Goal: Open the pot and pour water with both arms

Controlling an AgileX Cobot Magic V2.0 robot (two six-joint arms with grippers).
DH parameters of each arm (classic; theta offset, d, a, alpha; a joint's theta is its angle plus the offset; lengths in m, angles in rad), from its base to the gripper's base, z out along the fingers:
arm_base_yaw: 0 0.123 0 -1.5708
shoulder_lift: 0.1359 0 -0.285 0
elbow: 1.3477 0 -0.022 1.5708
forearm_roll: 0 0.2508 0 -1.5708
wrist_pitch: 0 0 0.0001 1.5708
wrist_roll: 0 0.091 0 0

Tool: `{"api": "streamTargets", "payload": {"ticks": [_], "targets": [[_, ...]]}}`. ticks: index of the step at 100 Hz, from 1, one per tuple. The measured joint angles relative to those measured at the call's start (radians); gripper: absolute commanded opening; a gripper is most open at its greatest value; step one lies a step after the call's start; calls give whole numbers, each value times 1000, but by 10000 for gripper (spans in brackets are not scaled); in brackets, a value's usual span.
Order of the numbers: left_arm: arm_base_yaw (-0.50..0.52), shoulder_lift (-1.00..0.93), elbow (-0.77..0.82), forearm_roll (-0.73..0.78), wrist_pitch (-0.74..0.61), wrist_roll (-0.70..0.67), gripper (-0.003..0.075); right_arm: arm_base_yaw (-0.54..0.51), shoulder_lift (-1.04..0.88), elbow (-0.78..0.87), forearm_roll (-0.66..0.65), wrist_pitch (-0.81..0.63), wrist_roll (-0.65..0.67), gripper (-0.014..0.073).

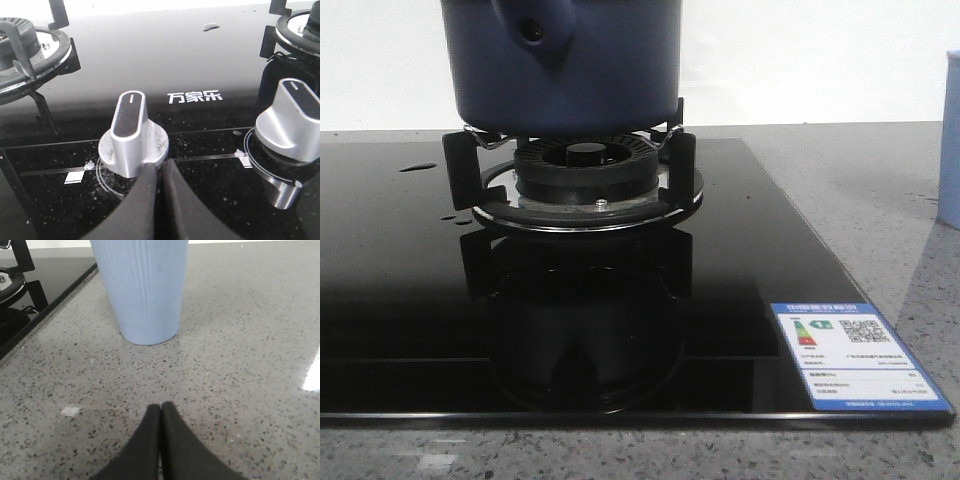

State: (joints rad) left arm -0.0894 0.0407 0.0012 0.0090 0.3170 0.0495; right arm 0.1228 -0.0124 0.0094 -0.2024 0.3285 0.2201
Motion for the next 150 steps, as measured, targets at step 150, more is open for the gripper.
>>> {"api": "streamTargets", "payload": {"ticks": [150], "targets": [[0, 0, 0, -1217, -597, -1, -19, 0, 0, 0, 580, -398, 0, -67]]}}
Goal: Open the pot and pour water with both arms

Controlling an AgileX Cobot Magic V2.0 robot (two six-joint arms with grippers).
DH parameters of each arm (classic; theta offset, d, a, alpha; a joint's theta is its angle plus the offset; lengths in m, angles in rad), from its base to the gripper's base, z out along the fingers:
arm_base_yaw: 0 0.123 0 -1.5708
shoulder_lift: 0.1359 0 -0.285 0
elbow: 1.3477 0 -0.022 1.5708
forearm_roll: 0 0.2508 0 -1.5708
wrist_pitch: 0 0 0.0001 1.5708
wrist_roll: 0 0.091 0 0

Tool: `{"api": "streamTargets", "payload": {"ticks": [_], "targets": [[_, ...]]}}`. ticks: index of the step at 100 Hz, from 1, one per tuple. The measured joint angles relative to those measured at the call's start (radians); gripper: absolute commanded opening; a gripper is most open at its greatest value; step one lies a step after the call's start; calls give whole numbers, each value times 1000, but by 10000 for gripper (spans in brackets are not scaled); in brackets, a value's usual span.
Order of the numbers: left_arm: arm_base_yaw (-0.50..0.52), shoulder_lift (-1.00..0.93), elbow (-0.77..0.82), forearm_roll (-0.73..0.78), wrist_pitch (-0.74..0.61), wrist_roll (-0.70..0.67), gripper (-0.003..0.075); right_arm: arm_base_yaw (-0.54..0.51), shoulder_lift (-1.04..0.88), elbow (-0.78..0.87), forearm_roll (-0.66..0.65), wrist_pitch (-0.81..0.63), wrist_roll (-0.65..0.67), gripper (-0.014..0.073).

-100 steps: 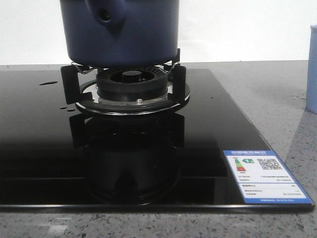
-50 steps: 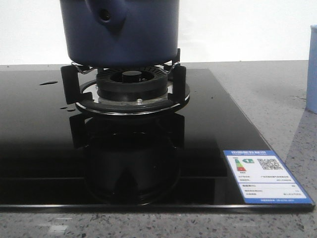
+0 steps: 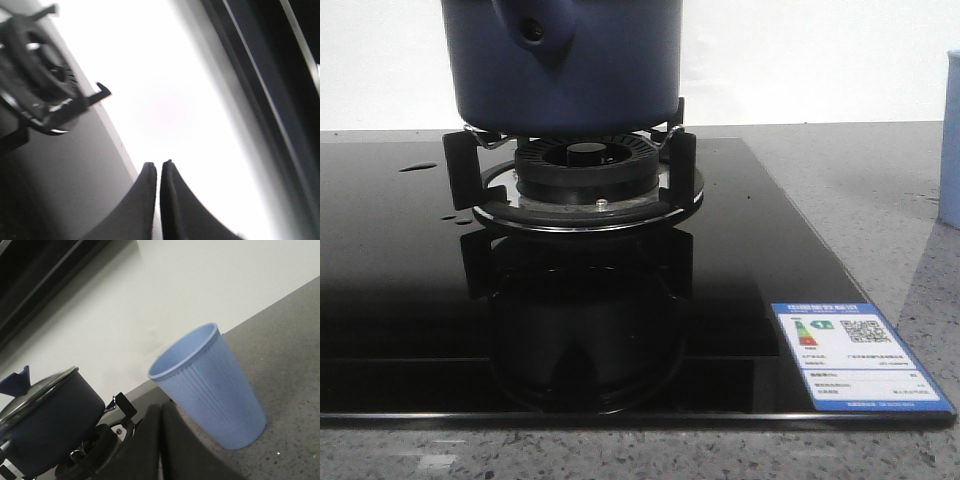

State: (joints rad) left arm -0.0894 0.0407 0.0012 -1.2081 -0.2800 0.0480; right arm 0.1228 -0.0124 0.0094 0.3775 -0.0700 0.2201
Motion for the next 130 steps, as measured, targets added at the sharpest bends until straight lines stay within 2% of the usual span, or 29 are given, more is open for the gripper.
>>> {"api": "streamTargets", "payload": {"ticks": [13, 34, 40, 53, 65, 80, 92, 110, 130], "targets": [[0, 0, 0, -174, -51, 0, -19, 0, 0, 0, 13, 0, 0, -66], [0, 0, 0, -218, -49, 0, -19, 0, 0, -18, 13, 89, 0, -66], [0, 0, 0, -181, -47, 0, -19, 0, 0, -46, 13, 155, 0, -66], [0, 0, -18, 19, -20, 0, -19, 0, 8, -149, -5, 306, 2, -66], [-4, 38, -112, 220, 127, 0, -19, 0, 76, -276, -69, 506, 2, -66], [-31, 189, -297, 497, 395, 0, -18, 0, 208, -437, -125, 767, 2, -67], [-54, 352, -446, 609, 568, 15, -8, 0, 325, -547, -130, 950, 2, -67], [-113, 546, -620, 558, 805, 205, -2, 0, 467, -644, -64, 1130, -14, -69], [-150, 682, -728, 265, 990, 565, -2, 0, 535, -658, 187, 1153, -175, -69]]}}
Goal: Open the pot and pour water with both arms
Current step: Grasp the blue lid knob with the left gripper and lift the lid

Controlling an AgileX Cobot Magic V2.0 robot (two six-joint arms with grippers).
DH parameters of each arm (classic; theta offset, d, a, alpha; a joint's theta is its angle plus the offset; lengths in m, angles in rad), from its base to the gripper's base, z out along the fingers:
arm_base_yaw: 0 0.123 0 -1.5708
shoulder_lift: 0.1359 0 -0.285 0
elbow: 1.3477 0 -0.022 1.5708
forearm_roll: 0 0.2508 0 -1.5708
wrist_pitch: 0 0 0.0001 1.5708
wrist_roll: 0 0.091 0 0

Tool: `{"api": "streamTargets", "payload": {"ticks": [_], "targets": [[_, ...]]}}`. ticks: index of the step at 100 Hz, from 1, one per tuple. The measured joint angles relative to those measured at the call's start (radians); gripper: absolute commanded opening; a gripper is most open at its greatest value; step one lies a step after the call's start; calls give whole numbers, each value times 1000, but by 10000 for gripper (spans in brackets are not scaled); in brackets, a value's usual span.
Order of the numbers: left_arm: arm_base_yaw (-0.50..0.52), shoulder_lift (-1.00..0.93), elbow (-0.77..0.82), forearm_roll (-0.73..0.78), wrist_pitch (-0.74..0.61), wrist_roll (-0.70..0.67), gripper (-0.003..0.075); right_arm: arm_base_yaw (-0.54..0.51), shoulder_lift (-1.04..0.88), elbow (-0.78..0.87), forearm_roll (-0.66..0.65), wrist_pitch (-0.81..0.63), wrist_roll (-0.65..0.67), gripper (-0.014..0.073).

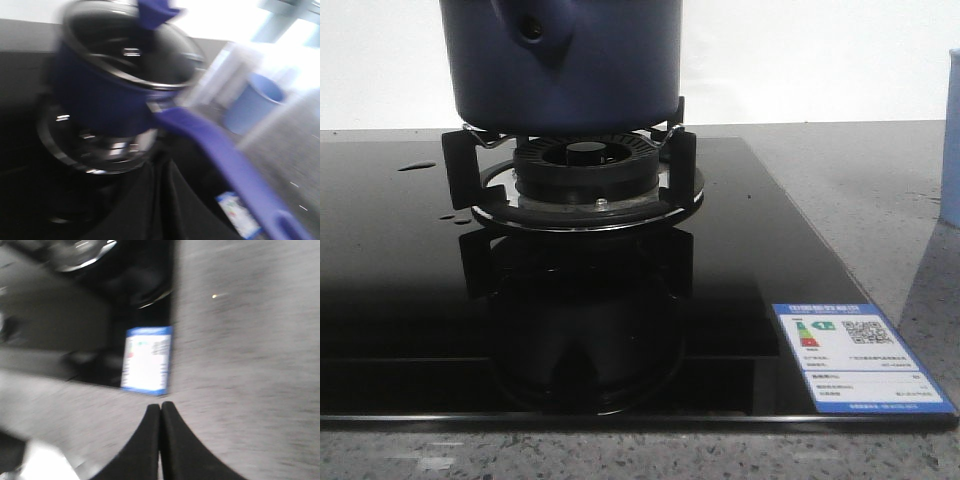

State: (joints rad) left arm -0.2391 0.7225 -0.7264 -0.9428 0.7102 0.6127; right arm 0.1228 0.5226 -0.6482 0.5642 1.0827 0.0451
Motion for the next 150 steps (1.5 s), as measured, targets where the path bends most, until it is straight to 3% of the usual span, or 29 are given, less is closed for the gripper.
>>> {"api": "streamTargets", "payload": {"ticks": [17, 43, 50, 57, 65, 72, 83, 101, 129, 150], "targets": [[0, 78, -41, -223, 149, 313, -2, 0, 5, 0, 164, -48, -184, -69], [-2, 181, -75, -345, 186, 735, 36, 0, 3, 0, 192, -222, -407, -35], [-2, 195, -84, -370, 186, 838, 122, 0, 3, 0, 193, -251, -427, 36], [-2, 208, -93, -397, 176, 890, 266, 0, 3, 0, 194, -275, -433, 160], [-2, 222, -103, -420, 146, 913, 449, 0, 3, 0, 195, -299, -437, 358], [-2, 230, -107, -436, 102, 922, 520, 0, 3, 0, 195, -321, -438, 507], [-2, 251, -121, -448, 59, 930, 508, 0, 3, 0, 195, -350, -438, 610], [-2, 327, -181, -496, 69, 1011, 503, 0, 3, 0, 195, -373, -438, 611], [-2, 530, -337, -613, 238, 1128, 503, 0, 3, 0, 199, -381, -439, 611], [-2, 629, -410, -621, 174, 1138, 507, 0, 3, 0, 199, -379, -439, 611]]}}
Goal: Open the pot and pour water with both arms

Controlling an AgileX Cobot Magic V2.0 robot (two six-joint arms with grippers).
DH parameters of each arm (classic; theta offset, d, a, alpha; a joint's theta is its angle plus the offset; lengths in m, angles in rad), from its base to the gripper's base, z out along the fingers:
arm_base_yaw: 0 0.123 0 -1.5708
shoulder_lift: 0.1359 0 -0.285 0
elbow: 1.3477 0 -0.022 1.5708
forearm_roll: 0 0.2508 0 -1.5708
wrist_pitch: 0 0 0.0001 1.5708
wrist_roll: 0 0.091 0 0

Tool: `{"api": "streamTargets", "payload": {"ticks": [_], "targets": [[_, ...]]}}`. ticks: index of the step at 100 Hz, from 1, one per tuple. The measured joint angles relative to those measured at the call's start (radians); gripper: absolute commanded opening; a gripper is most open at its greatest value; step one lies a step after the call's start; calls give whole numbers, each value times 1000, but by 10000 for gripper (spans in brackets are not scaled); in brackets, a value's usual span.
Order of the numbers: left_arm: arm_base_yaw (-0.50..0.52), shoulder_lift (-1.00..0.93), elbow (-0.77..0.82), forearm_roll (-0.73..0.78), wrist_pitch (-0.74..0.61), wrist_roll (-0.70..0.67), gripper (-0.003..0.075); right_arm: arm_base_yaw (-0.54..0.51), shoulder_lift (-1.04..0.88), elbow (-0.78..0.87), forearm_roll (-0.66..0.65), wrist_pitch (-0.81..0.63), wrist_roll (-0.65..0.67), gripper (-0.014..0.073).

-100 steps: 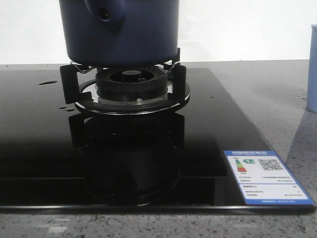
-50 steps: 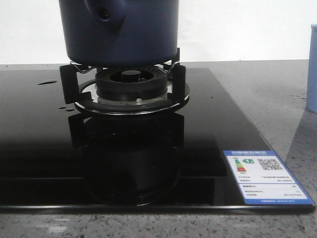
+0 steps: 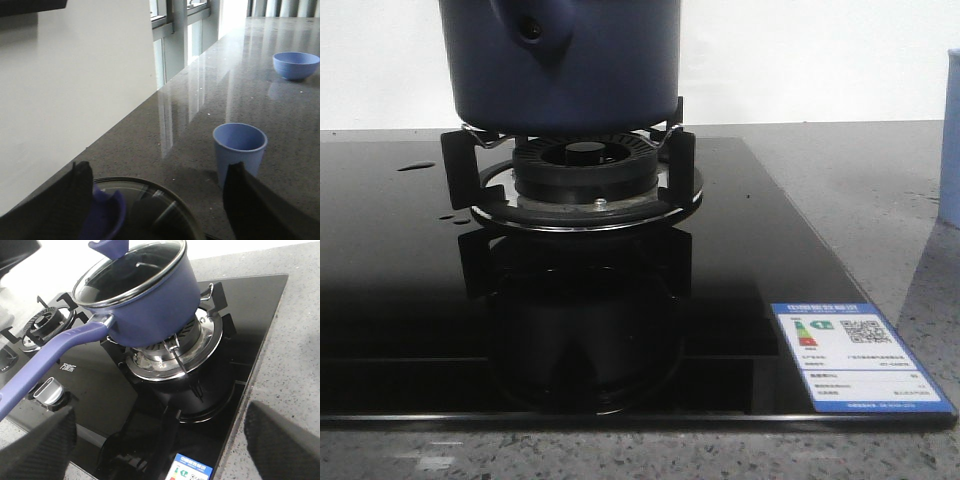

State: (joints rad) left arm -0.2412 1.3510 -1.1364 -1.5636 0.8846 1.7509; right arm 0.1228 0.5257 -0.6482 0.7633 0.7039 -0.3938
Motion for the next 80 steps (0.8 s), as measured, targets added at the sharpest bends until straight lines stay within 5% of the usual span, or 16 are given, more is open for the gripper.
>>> {"api": "streamTargets", "payload": {"ticks": [12, 31, 80], "targets": [[0, 38, -16, -7, -33, 0, 531, 0, 0, 0, 0, 7, 0, 611], [0, 64, -16, -13, -80, 19, 691, 0, 0, 0, 0, 7, 0, 611], [0, 160, -23, -28, -92, 39, 693, 0, 0, 0, -3, 9, 0, 611]]}}
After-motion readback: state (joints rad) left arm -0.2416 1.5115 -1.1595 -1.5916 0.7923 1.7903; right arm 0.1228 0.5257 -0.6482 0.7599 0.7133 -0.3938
